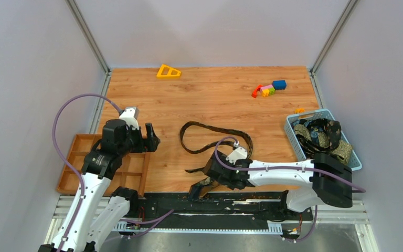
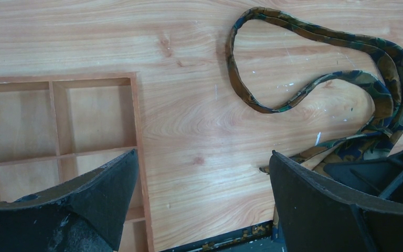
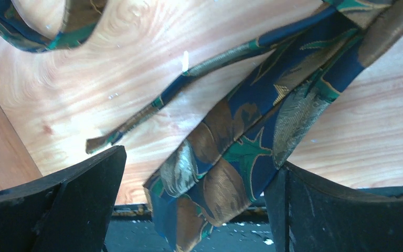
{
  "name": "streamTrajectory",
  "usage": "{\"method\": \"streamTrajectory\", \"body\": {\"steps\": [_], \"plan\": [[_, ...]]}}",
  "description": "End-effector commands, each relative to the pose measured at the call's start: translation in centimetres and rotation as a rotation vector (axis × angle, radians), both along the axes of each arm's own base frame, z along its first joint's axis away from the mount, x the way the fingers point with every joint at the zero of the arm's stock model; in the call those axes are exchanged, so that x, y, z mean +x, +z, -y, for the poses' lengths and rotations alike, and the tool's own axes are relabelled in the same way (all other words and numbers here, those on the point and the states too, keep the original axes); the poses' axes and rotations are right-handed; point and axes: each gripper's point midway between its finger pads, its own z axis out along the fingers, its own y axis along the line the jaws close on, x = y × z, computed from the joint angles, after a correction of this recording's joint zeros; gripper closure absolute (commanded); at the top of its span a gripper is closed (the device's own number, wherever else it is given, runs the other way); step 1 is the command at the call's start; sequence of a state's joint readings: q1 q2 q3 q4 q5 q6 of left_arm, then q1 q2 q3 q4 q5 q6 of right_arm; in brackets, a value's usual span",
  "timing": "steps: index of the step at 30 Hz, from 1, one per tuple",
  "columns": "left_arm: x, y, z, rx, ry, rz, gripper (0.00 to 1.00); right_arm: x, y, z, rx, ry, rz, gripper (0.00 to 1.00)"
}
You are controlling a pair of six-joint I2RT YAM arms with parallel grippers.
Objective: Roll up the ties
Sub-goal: Flatten out the tie at the center of the board.
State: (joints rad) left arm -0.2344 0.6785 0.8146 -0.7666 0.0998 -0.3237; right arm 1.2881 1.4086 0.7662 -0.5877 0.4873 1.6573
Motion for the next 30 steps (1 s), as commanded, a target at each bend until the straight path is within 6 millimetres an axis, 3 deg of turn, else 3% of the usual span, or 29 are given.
{"method": "streamTrajectory", "body": {"steps": [1, 15, 22, 25, 28, 30], "plan": [[0.5, 1.0, 0.2, 0.005, -0.017, 0.043, 0.0, 2.1, 1.5, -1.5, 0.026, -0.063, 0.03, 0.01], [0.4, 1.1, 0.1, 0.003, -0.016, 0.049, 0.0, 5.5, 1.5, -2.5, -0.074, -0.091, -0.059, 0.01], [0.3, 1.4, 0.1, 0.0, -0.018, 0.061, 0.0, 5.9, -0.2, -3.9, -0.134, -0.033, -0.134, 0.03], [0.3, 1.3, 0.1, 0.0, -0.017, 0.06, 0.0, 5.8, -1.3, -3.9, -0.162, -0.004, -0.16, 0.13], [0.3, 1.3, 0.1, 0.001, -0.015, 0.057, 0.0, 5.8, -1.8, -2.9, -0.217, 0.017, -0.152, 0.44], [0.4, 1.2, 0.1, 0.003, -0.013, 0.054, 0.0, 5.9, -1.7, -2.5, -0.237, 0.07, -0.132, 0.57]]}}
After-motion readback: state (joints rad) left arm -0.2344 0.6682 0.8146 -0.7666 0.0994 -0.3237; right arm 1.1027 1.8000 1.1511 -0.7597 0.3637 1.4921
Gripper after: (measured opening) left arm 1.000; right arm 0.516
